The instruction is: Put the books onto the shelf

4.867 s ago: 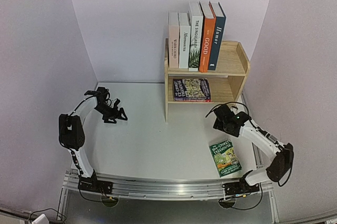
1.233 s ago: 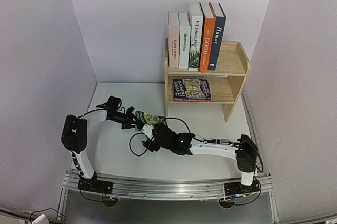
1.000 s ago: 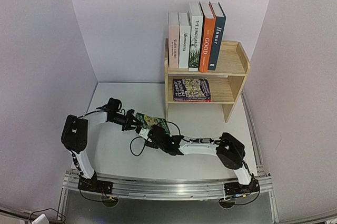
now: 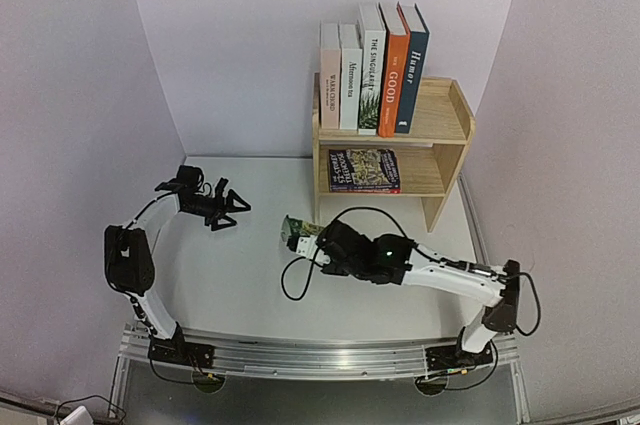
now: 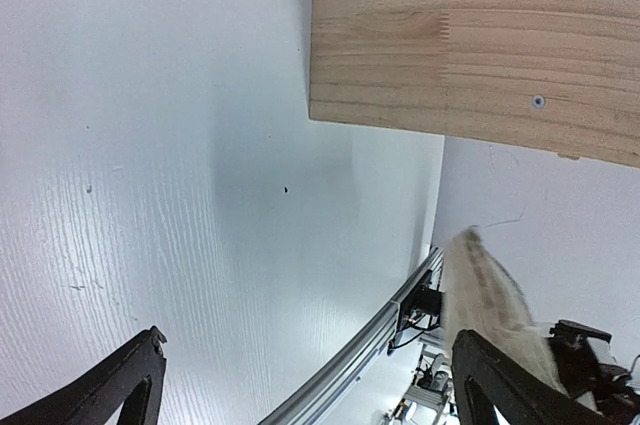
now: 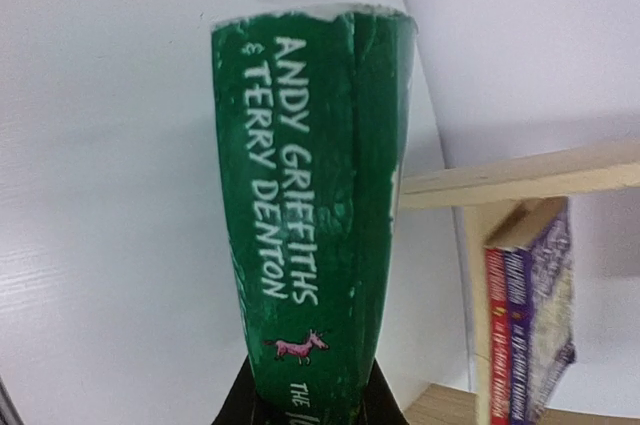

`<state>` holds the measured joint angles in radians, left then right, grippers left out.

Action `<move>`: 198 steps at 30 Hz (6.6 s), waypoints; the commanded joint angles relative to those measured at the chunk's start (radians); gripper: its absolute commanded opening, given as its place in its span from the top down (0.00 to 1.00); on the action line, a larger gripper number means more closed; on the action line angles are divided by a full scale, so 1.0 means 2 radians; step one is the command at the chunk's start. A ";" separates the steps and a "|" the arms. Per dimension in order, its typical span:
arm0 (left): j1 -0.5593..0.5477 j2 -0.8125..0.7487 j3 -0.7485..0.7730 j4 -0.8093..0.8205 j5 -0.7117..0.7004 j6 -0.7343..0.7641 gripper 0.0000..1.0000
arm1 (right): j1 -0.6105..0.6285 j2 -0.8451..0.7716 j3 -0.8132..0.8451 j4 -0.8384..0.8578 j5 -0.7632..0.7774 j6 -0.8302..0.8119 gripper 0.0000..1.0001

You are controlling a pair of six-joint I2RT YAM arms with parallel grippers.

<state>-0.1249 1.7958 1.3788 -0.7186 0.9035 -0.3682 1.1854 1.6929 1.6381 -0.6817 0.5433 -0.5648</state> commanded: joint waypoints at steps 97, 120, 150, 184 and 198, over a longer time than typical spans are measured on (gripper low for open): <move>-0.006 0.002 0.006 -0.026 -0.008 0.043 0.00 | -0.221 0.015 0.007 0.127 -0.013 -0.355 0.29; -0.006 0.013 0.007 -0.023 0.003 0.042 0.00 | -0.152 -0.087 -0.037 0.043 -0.054 0.108 0.07; -0.006 0.018 0.007 -0.018 0.009 0.038 0.00 | -0.223 0.009 0.019 0.013 -0.006 0.527 0.61; -0.006 0.013 0.011 -0.027 0.003 0.051 0.00 | -0.244 0.041 0.047 0.008 -0.050 0.451 0.50; -0.006 -0.200 -0.088 -0.071 -0.264 0.264 0.00 | -0.364 -0.207 -0.267 0.001 -0.087 0.444 0.07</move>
<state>-0.1375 1.6242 1.3331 -0.8665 0.6137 -0.0365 0.6156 1.3881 1.2160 -0.6907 0.3603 0.3050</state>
